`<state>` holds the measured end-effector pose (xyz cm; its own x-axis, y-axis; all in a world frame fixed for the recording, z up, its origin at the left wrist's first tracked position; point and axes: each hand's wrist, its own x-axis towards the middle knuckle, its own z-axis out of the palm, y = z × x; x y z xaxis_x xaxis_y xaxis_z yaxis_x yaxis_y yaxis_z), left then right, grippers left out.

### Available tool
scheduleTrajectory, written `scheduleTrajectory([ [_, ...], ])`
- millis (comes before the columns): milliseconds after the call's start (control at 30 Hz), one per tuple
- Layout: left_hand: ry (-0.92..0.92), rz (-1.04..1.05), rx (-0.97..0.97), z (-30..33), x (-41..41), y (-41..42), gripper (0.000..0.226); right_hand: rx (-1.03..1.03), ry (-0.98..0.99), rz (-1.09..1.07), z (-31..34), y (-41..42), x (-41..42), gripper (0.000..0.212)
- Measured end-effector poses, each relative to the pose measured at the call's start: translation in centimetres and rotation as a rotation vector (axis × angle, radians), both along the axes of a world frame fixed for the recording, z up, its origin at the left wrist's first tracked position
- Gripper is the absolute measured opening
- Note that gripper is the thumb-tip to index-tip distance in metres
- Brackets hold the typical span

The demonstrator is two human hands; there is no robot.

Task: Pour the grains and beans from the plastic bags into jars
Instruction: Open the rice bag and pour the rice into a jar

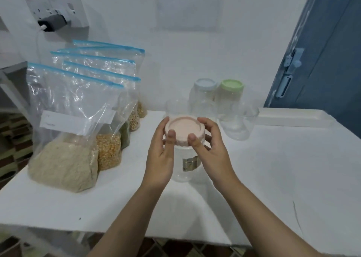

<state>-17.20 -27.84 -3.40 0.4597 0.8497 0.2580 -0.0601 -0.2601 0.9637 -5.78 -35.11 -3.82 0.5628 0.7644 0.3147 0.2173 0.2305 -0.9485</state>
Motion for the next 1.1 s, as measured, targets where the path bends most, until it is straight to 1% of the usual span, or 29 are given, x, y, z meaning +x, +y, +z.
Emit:
scheduleTrajectory([
  [133,0.045,-0.026,-0.035,-0.7,-0.3,-0.6,0.049,-0.046,0.005,-0.012,-0.8,-0.6,0.0,0.056],
  [267,0.103,-0.077,-0.059,-1.5,-0.7,-0.5,0.058,-0.095,0.015,-0.015,-1.7,-1.2,0.1,0.069],
  [333,0.136,-0.121,-0.052,-1.8,-1.1,-0.4,0.058,-0.103,0.011,-0.016,-2.1,-1.6,0.1,0.067],
  [433,0.177,-0.202,0.008,-2.1,-1.7,-0.2,0.049,-0.103,0.019,-0.016,-2.1,-2.2,0.1,0.064],
  [500,0.188,-0.274,0.047,-2.2,-2.0,0.0,0.055,-0.110,0.016,-0.004,-2.1,-2.5,0.2,0.062],
  [600,0.217,-0.334,0.072,-2.7,-2.1,0.6,0.071,-0.165,0.016,0.020,-2.1,-2.5,0.6,0.068],
  [700,0.188,-0.344,0.023,-3.1,-1.9,1.0,0.073,-0.182,-0.030,0.028,-2.4,-2.2,1.3,0.071],
  [800,0.167,-0.380,-0.008,-3.2,-2.0,1.4,0.069,-0.151,-0.066,0.048,-2.7,-1.8,1.9,0.075],
  [867,0.169,-0.415,-0.041,-3.4,-2.3,2.0,0.074,-0.130,-0.061,0.057,-2.9,-1.7,2.2,0.067],
  [933,0.187,-0.445,-0.058,-3.4,-2.6,2.5,0.081,-0.111,-0.011,0.036,-3.1,-1.8,2.5,0.051],
  [1000,0.197,-0.469,-0.060,-3.4,-2.7,2.7,0.080,-0.100,0.038,0.012,-3.5,-2.1,2.7,0.046],
  [1033,0.195,-0.474,-0.063,-3.3,-2.7,2.7,0.079,-0.109,0.028,0.008,-3.6,-2.2,2.8,0.049],
  [1100,0.182,-0.483,-0.072,-3.3,-2.7,2.6,0.078,-0.139,-0.037,0.016,-3.4,-2.5,2.4,0.063],
])
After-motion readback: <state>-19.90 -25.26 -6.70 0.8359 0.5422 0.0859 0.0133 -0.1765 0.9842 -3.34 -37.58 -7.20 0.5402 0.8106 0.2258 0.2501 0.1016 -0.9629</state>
